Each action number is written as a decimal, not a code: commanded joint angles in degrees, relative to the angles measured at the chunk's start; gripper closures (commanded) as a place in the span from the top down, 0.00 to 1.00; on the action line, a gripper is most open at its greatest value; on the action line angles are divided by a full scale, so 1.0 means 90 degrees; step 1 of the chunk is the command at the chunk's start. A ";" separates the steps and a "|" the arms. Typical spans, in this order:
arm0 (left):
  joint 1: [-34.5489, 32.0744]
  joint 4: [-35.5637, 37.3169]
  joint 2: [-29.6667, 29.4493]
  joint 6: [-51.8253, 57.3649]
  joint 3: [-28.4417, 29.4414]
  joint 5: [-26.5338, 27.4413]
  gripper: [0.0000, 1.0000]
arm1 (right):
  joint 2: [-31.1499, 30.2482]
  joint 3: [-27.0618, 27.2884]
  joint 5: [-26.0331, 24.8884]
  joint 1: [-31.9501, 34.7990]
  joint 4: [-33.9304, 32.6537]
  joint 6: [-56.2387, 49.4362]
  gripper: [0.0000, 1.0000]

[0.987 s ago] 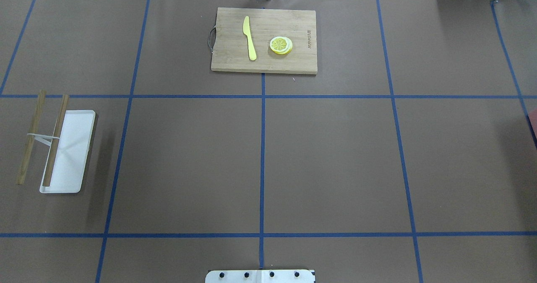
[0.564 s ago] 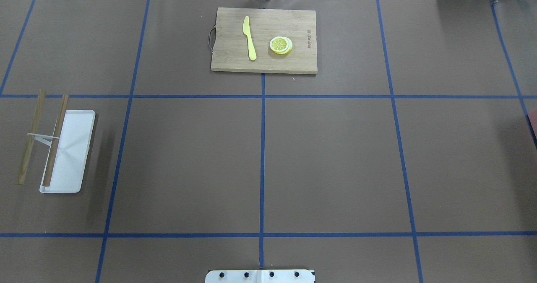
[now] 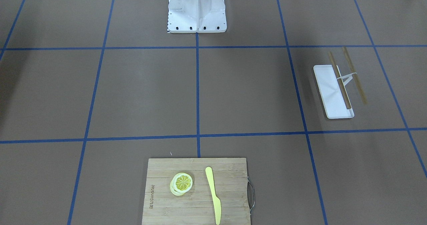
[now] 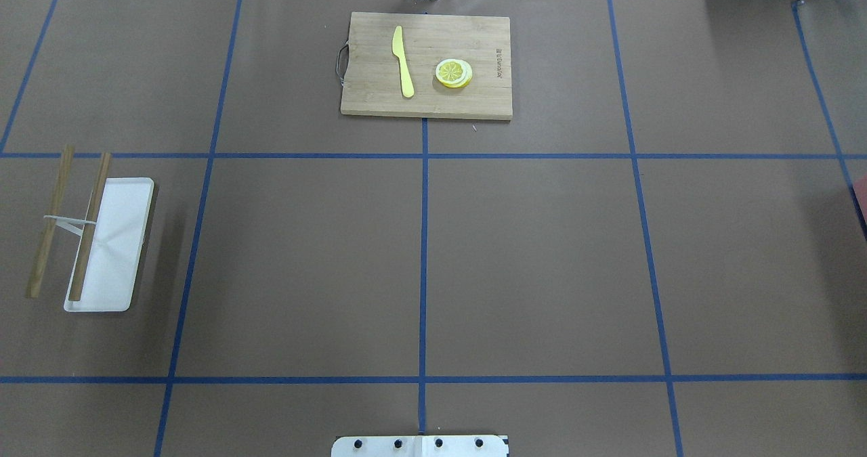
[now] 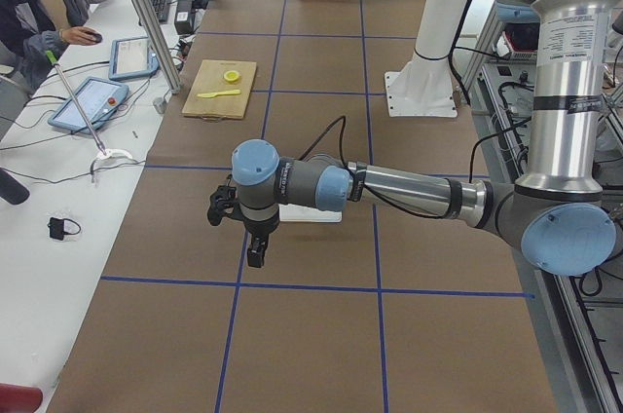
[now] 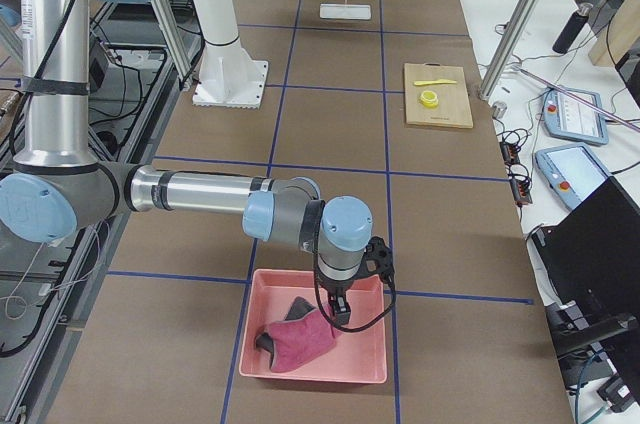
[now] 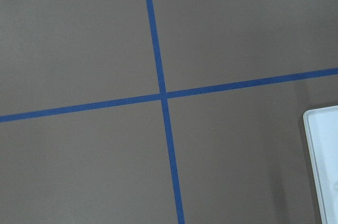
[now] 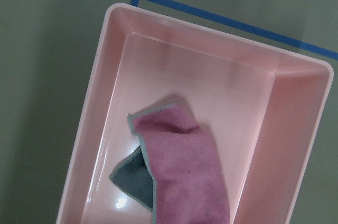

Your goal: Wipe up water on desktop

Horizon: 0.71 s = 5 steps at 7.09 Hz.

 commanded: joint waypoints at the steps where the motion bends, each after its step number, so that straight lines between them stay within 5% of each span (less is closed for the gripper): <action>1: -0.0085 -0.0003 0.0082 -0.0085 -0.0220 -0.0006 0.98 | 0.0129 0.0005 0.0025 -0.0158 0.0042 0.0267 1.00; 5: -0.0066 -0.0003 0.0258 -0.0075 -0.0347 -0.0025 0.98 | 0.0149 0.0210 0.0016 -0.0433 0.0159 0.0621 1.00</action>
